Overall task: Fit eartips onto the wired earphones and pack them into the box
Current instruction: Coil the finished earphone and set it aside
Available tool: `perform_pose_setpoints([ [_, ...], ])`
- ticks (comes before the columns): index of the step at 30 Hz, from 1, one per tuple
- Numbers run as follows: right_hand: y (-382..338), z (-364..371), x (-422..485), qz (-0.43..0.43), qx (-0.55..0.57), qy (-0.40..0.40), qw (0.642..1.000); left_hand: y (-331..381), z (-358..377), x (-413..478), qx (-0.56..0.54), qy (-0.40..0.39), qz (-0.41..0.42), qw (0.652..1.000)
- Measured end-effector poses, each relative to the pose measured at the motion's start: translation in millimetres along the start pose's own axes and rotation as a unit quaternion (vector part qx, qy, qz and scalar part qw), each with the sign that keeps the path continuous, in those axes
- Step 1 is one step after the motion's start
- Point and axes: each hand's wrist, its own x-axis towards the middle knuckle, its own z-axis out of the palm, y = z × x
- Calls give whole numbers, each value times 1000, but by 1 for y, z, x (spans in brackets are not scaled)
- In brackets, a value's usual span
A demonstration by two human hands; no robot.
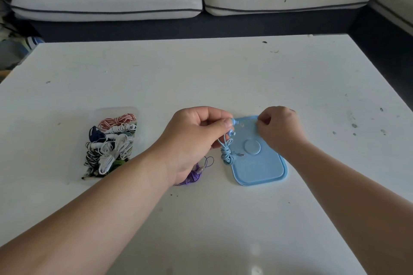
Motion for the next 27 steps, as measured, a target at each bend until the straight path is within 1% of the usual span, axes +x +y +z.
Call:
perform_pose_setpoints([
  [4, -5, -9, -6, 23, 29, 1, 999, 5, -5, -5, -8, 10, 2, 1000],
  [6, -15, -21, -11, 43, 101, 0, 994, 9, -7, -9, -21, 20, 6, 1000],
  [7, -23, -28, -16, 59, 165, -4, 984, 11, -9, -11, -26, 27, 10, 999],
  [8, -33, -35, -21, 70, 243, -13, 967, 14, -10, -14, -28, 37, 15, 999],
  [9, -43, -42, -28, 77, 323, -23, 943, 17, -10, -17, -28, 46, 21, 998],
  [11, -67, -55, -47, 83, 460, -56, 882, 26, -11, -25, -33, 59, 37, 997],
  [13, -87, -63, -69, 82, 533, -98, 836, 34, -13, -33, -46, 65, 51, 995],
  [17, -104, -65, -102, 58, 586, -189, 786, 40, -21, -46, -53, 71, 77, 993],
  [20, -105, -63, -108, 65, 607, -209, 764, 42, -30, -50, -38, 59, 89, 994],
  [27, -100, -64, -91, 32, 598, -249, 761, 46, -34, -44, -1, 15, 98, 995],
])
